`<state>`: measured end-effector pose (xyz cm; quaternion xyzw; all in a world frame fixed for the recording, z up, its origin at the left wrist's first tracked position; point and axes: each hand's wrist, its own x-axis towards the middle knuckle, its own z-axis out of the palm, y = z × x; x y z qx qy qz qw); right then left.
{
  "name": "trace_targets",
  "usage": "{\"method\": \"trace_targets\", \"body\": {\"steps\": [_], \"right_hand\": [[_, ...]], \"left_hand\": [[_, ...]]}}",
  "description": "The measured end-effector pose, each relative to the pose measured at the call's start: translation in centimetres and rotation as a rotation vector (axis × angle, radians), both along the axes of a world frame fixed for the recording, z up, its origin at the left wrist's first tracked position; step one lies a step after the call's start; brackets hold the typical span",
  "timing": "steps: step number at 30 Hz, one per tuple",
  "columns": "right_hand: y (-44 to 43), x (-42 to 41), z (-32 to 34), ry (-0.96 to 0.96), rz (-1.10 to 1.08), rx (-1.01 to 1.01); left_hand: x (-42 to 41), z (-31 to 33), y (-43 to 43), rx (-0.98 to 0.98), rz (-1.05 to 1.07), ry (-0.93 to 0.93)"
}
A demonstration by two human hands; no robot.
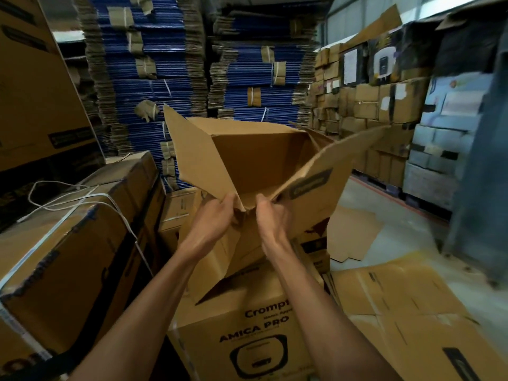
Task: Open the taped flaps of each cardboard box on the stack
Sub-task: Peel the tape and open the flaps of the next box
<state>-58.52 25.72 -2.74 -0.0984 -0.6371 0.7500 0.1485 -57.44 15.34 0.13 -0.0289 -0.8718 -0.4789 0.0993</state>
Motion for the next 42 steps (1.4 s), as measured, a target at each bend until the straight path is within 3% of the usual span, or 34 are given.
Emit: {"method": "trace_targets", "body": {"steps": [6,12,17,19,25,28,31,34,38,42], "right_hand": [[1.1,0.3,3.9,0.113,0.095,0.285],[-0.3,1.6,6.9,0.22,0.228,0.56],[-2.7,2.9,9.9,0.206,0.316,0.894],[-4.1,3.9,10.6,0.288,0.352,1.051],[-7.8,3.5,10.7,0.299,0.531,1.173],[-8.9,4.3,9.2,0.191,0.701,1.164],[-9.9,4.8,6.7,0.087,0.825,1.248],[-7.8,6.5,5.1,0.106,0.842,1.034],[-3.3,9.6,-0.3,0.334,0.479,0.756],[0.8,13.2,-7.1,0.271,0.123,0.663]], "left_hand": [[1.4,3.5,-1.0,0.178,-0.07,-0.031],[3.3,5.5,-3.7,0.232,-0.137,-0.059],[5.0,4.9,-5.8,0.505,-0.141,-0.067],[5.6,4.3,-6.6,0.573,-0.141,-0.049],[6.9,0.2,-9.0,0.958,-0.412,-0.091],[7.4,-2.8,-7.7,0.906,-0.366,-0.077],[8.3,-5.0,-5.4,1.093,-0.205,-0.048],[9.0,-6.9,-3.8,1.2,-0.043,-0.072],[9.1,-7.5,-2.9,1.32,0.116,-0.131],[8.7,-8.7,-3.5,1.437,0.265,-0.271]]}}
